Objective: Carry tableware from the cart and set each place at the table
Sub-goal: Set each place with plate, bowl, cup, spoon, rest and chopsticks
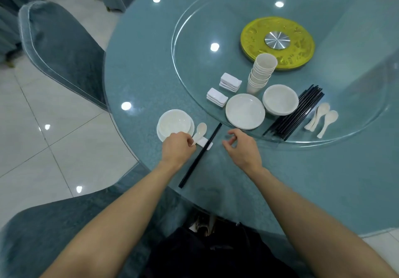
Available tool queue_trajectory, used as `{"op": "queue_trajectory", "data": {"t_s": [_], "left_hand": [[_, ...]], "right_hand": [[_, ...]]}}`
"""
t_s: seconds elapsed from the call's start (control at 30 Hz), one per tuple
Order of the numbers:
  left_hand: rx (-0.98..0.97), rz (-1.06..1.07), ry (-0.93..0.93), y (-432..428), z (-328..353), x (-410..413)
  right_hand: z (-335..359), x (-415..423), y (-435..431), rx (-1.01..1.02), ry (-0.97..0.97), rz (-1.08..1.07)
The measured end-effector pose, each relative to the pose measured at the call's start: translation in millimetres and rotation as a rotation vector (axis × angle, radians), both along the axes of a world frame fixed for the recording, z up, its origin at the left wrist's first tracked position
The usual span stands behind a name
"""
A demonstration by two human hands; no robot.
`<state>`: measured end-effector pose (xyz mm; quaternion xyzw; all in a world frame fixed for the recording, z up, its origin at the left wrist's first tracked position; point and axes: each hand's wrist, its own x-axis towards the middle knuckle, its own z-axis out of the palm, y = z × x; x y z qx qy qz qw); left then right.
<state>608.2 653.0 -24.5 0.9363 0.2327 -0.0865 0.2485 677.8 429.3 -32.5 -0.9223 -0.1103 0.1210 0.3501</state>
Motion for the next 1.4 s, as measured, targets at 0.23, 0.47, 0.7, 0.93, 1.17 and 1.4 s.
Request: {"op": "queue_trajectory", "data": {"t_s": [0.23, 0.47, 0.7, 0.93, 1.17, 1.4], "left_hand": [[0.123, -0.057, 0.083, -3.8, -9.3, -6.4], [0.169, -0.059, 0.125, -2.2, -16.6, -8.0], [0.173, -0.063, 0.155, -2.1, -15.0, -9.0], [0.168, -0.09, 0.1, -3.3, -3.7, -0.4], [0.135, -0.081, -0.067, -18.4, 32.7, 51.6], [0.136, -0.167, -0.213, -46.0, 67.6, 124.7]], "right_hand": [[0.6, -5.3, -3.6, -0.02, -0.003, -0.005], [-0.1, -4.8, -8.2, -0.044, 0.004, -0.007], [1.3, -1.2, -8.9, -0.049, 0.002, -0.008], [9.1, 7.1, -10.0, -0.014, 0.0, -0.016], [23.8, 29.5, -24.2, 0.032, -0.025, -0.069], [35.7, 65.8, -47.5, 0.053, -0.06, -0.146]]}}
